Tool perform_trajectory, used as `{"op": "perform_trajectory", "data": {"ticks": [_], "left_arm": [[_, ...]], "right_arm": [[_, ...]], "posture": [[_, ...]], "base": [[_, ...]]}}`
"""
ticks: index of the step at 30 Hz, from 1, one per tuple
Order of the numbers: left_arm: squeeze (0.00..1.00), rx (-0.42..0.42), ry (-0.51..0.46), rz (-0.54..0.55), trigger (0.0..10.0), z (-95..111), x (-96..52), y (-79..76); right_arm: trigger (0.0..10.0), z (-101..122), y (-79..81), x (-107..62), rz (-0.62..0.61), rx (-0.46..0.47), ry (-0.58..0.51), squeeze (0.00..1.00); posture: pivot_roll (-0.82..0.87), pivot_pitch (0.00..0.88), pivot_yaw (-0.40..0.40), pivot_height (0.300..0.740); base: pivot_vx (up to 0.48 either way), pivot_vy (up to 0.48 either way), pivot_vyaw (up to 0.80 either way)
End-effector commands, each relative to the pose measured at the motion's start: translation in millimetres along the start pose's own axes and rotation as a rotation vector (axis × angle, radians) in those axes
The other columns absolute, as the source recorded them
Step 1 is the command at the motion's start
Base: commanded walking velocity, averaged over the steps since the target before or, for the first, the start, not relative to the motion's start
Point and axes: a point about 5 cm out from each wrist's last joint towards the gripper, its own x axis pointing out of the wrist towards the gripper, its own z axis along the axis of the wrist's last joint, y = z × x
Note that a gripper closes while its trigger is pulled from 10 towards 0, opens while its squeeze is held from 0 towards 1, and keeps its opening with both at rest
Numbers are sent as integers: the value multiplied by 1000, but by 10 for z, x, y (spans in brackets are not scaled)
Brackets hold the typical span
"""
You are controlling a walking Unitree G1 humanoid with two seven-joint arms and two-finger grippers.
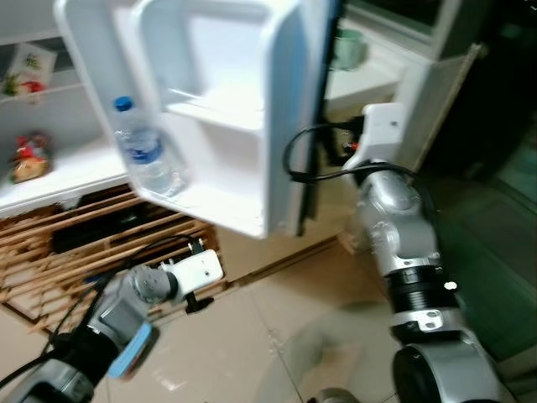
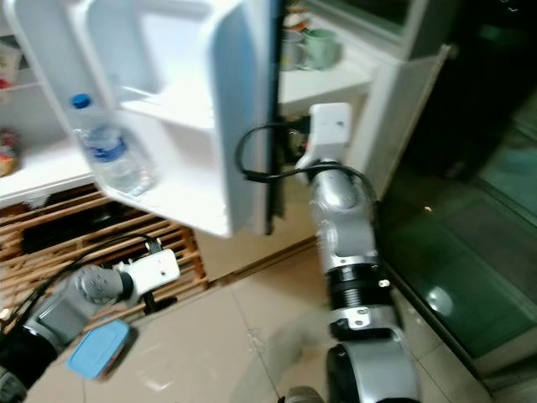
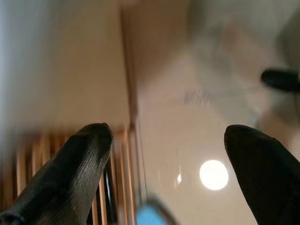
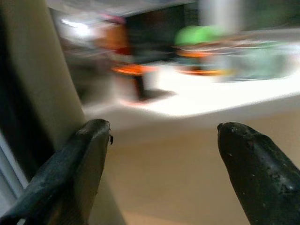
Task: Restocking fridge
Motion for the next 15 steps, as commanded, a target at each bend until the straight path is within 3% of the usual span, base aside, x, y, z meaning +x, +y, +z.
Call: {"op": "perform_trajectory", "data": {"ticks": [1,5,10,15], "left_arm": [[0,33,-14,12,10000,55,-13,61],[0,36,-4,-12,10000,35,14,14],[0,49,-5,-34,10000,24,38,-9],[0,21,-24,-38,10000,-12,11,2]], "right_arm": [[10000,493,594,120,355,42,-137,0],[10000,625,482,123,304,9,-165,0],[10000,347,305,127,187,-111,-58,0],[10000,297,206,45,133,-94,-16,0]], "posture": [[-187,0,32,732],[-188,0,34,732],[-188,0,33,732],[-187,0,35,732]], "base": [[0,0,0],[0,0,0],[0,0,0],[0,0,0]]}}
